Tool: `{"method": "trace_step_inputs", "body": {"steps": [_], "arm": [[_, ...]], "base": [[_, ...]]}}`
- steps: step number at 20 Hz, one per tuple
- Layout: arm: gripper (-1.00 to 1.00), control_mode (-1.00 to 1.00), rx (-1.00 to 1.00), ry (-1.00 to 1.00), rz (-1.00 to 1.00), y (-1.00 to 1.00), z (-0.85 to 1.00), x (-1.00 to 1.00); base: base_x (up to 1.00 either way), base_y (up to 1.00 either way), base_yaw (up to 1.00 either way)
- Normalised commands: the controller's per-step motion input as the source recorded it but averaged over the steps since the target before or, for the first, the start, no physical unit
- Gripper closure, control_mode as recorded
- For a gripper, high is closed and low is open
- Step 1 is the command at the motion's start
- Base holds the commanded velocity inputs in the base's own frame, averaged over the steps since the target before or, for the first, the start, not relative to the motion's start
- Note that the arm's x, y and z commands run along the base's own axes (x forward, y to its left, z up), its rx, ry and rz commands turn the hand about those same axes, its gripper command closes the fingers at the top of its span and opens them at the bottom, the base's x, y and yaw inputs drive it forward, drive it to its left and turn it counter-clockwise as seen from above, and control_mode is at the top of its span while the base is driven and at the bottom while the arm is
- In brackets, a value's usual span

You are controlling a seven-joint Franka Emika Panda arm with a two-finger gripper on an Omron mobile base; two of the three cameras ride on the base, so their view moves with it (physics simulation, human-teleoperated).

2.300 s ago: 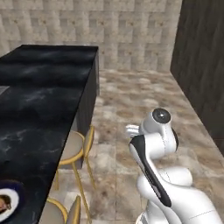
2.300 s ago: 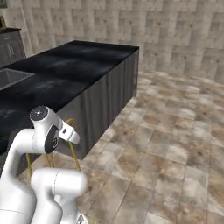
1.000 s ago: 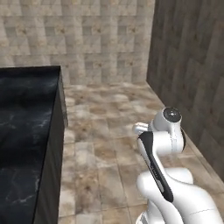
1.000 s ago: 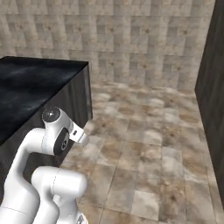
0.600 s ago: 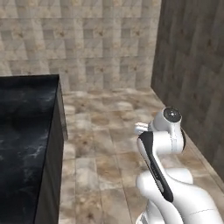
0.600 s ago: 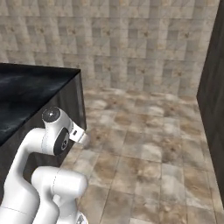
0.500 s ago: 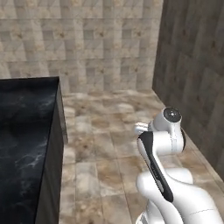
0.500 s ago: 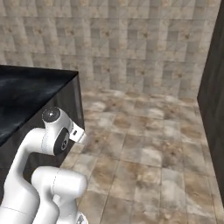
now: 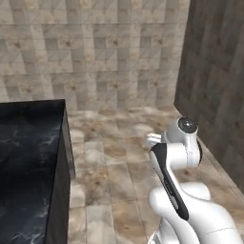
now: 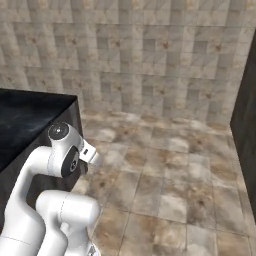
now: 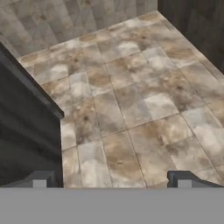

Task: Take the chicken drumsticks from the pan and place one on each plate on the dining counter.

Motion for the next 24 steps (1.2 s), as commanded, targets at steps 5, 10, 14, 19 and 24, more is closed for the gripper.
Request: {"method": "trace_step_inputs", "body": {"steps": [5,10,14,19,24], "arm": [[-1.0,1.0,0.0,0.0,0.0,0.0,0.0,0.0],[-1.0,1.0,0.0,0.0,0.0,0.0,0.0,0.0],[-1.0,1.0,0.0,0.0,0.0,0.0,0.0,0.0],[-1.0,1.0,0.0,0.0,0.0,0.0,0.0,0.0],[-1.0,1.0,0.0,0.0,0.0,0.0,0.0,0.0]], "base": [[1.0,0.27,0.0],[1.0,0.27,0.0],[1.0,0.24,0.0],[1.0,0.22,0.0],[1.0,0.2,0.0]]}}
